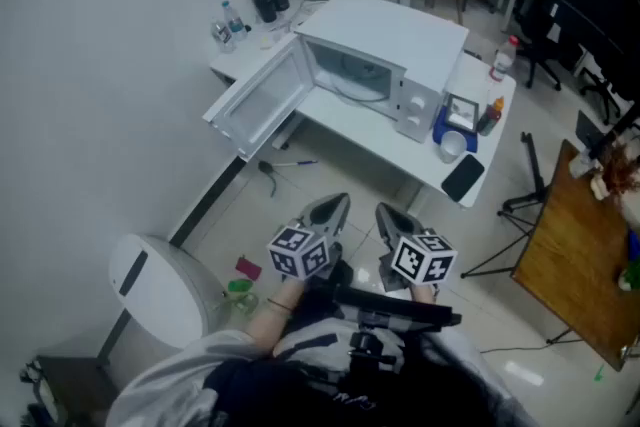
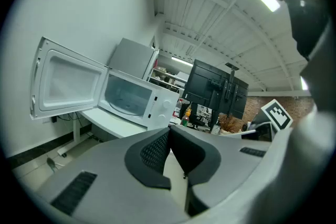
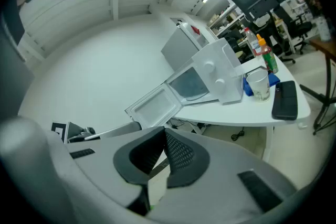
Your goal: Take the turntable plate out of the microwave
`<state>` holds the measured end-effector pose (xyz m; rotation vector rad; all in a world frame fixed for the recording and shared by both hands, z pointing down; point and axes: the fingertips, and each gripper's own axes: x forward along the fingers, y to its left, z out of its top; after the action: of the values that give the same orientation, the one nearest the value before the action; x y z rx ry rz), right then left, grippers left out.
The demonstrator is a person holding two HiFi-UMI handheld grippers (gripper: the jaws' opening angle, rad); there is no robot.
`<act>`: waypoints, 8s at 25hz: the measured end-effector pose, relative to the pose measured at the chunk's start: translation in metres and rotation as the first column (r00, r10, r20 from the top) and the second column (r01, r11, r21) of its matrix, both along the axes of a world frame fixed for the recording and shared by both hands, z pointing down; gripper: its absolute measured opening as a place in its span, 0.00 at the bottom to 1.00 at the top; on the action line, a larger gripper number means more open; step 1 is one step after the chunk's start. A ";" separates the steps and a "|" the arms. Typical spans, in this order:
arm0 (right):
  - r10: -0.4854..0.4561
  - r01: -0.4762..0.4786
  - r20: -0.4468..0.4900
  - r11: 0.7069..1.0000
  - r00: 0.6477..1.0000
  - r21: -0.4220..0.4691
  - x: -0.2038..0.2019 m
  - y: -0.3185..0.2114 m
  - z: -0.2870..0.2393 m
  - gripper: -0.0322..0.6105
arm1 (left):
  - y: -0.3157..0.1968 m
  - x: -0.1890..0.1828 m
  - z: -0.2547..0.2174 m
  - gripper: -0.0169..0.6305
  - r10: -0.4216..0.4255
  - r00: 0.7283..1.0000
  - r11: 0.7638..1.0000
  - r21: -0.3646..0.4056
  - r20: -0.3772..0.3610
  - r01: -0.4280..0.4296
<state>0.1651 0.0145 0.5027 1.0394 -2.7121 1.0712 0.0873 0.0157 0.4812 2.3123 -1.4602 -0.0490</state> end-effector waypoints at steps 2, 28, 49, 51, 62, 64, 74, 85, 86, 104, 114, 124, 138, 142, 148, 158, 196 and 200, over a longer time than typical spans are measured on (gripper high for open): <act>-0.017 0.017 -0.017 1.000 1.000 -0.004 -0.007 -0.011 0.006 0.06 | -0.012 -0.007 0.004 0.03 -0.008 1.000 1.000 -0.005 -0.012 0.008; 0.273 -0.256 0.024 0.929 0.962 -0.268 -0.166 -0.266 0.061 0.21 | -0.276 -0.154 0.018 0.03 0.265 0.959 0.961 -0.051 -0.099 -0.271; 0.484 -0.429 0.033 0.803 0.874 -0.413 -0.153 -0.365 0.106 0.30 | -0.313 -0.154 0.064 0.03 0.310 0.937 0.930 -0.153 -0.159 -0.334; 0.510 -0.438 0.056 0.784 0.858 -0.440 -0.153 -0.373 0.109 0.30 | -0.315 -0.160 0.065 0.03 0.295 0.941 0.934 -0.158 -0.165 -0.321; 0.630 -0.445 0.222 0.715 0.744 -0.538 -0.142 -0.378 0.111 0.15 | -0.316 -0.164 0.089 0.07 0.277 0.933 0.911 -0.246 -0.231 -0.331; 0.620 -0.442 0.237 0.732 0.748 -0.519 -0.139 -0.374 0.105 0.15 | -0.313 -0.161 0.098 0.13 0.265 0.914 0.889 -0.289 -0.306 -0.355; 0.528 -0.380 0.252 0.803 0.811 -0.459 -0.138 -0.327 0.098 0.15 | -0.309 -0.143 0.118 0.36 0.120 0.771 0.813 -0.384 -0.626 -0.438; 0.443 -0.334 0.179 0.837 0.878 -0.434 -0.134 -0.287 0.105 0.15 | -0.352 -0.128 0.128 0.36 -0.019 0.614 0.820 -0.363 -0.789 -0.442; 0.439 -0.330 0.168 0.834 0.883 -0.442 -0.135 -0.283 0.106 0.16 | -0.357 -0.129 0.124 0.36 -0.031 0.582 0.832 -0.344 -0.812 -0.436; 0.343 -0.257 0.150 0.874 0.927 -0.412 -0.114 -0.255 0.119 0.36 | -0.343 -0.136 0.126 0.04 -0.026 0.542 0.809 -0.336 -0.840 -0.482; 0.412 -0.349 0.109 0.862 0.905 -0.367 -0.094 -0.303 0.121 0.34 | -0.317 -0.140 0.127 0.04 0.019 0.640 0.772 -0.395 -0.768 -0.498; 0.362 -0.254 0.427 0.923 0.829 -0.289 -0.113 -0.311 0.049 0.15 | -0.311 -0.145 0.076 0.04 0.041 0.495 0.829 -0.247 -0.868 -0.502; 0.281 -0.194 0.366 0.947 0.887 -0.257 -0.094 -0.232 0.031 0.17 | -0.226 -0.127 0.039 0.04 0.049 0.514 0.884 -0.202 -0.857 -0.421; 0.251 -0.168 0.374 0.956 0.893 -0.239 -0.078 -0.200 0.023 0.17 | -0.193 -0.109 0.036 0.04 0.043 0.519 0.889 -0.204 -0.854 -0.410; 0.245 -0.179 0.318 0.958 0.916 -0.223 -0.043 -0.146 0.022 0.17 | -0.142 -0.076 0.030 0.04 0.057 0.507 0.887 -0.189 -0.860 -0.421; 0.237 -0.177 0.309 0.961 0.921 -0.212 -0.019 -0.073 0.024 0.17 | -0.069 -0.056 0.030 0.04 0.060 0.530 0.891 -0.194 -0.846 -0.410; 0.447 -0.406 0.344 0.895 0.826 -0.186 -0.168 0.017 0.026 0.17 | -0.007 -0.198 0.043 0.05 0.218 0.517 0.755 -0.193 -0.828 -0.627; 0.470 -0.424 0.333 0.882 0.818 -0.205 -0.169 0.023 0.029 0.17 | -0.003 -0.201 0.041 0.05 0.233 0.508 0.749 -0.181 -0.829 -0.637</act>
<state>-0.0037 0.0377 0.5321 1.6633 -2.6800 1.6395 -0.1134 0.0122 0.5223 1.7945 -0.3252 -0.4324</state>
